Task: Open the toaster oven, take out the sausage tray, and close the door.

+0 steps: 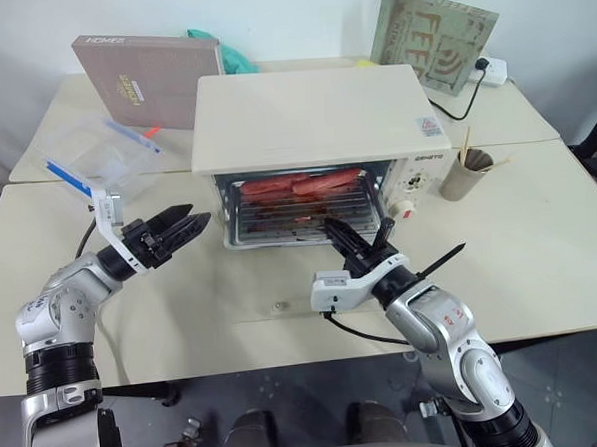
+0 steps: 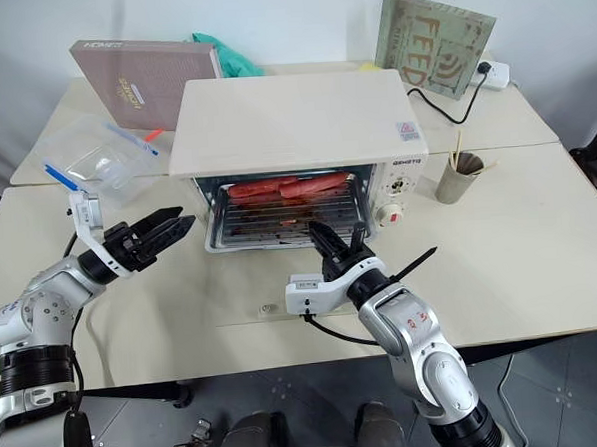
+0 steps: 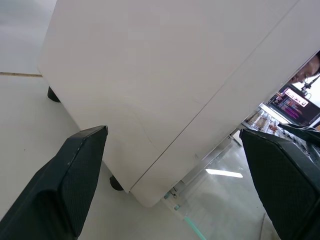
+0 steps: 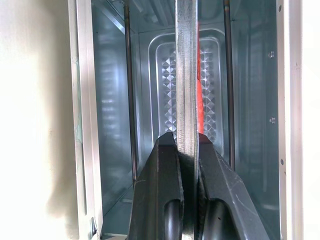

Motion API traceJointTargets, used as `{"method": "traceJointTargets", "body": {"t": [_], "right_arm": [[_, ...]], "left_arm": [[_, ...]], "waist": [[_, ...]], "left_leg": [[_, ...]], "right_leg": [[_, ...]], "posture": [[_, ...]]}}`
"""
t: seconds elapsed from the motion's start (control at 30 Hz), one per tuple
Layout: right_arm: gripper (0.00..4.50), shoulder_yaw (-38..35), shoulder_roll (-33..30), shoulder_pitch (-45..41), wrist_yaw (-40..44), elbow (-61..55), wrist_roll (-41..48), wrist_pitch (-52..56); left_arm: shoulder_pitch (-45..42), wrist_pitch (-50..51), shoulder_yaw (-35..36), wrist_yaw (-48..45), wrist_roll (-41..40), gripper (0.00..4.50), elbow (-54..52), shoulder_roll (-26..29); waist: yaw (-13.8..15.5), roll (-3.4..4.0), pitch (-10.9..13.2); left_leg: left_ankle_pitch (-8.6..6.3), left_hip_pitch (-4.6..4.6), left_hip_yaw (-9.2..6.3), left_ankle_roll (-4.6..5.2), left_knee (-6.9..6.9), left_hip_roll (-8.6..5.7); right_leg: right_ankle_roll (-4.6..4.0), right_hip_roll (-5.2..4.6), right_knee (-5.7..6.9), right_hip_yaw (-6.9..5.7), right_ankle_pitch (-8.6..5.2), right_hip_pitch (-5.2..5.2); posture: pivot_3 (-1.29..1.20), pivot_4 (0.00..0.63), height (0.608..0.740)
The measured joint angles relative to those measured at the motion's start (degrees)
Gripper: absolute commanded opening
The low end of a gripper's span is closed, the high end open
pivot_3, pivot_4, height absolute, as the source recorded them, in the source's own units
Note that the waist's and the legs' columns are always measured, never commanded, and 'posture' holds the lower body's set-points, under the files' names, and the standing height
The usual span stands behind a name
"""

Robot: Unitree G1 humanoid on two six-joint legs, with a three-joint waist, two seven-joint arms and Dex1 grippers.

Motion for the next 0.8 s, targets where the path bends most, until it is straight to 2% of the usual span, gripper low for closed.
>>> {"method": "traceJointTargets", "body": {"t": [0.4,0.8], "right_arm": [[0.02,-1.94,-0.78,2.15,3.77,-4.88,2.21,-0.86],[0.02,-3.02,-2.66,3.99,1.09,-4.88,2.63,-3.87]], "left_arm": [[-0.26,0.02,-0.06,-0.03,0.01,4.50,0.18,0.00],[-0.95,0.94,-0.11,-0.05,0.04,4.50,0.78,0.01]], "waist": [[0.09,0.00,0.00],[0.20,-0.01,0.00]], "left_leg": [[0.00,-0.01,-0.01,0.00,0.00,0.00],[0.00,-0.01,-0.01,0.00,0.02,0.00]], "right_leg": [[0.00,0.00,0.00,-0.01,0.00,0.00],[0.00,0.00,0.00,-0.01,0.00,0.00]], "posture": [[0.00,0.150,0.740],[0.00,0.150,0.740]]}}
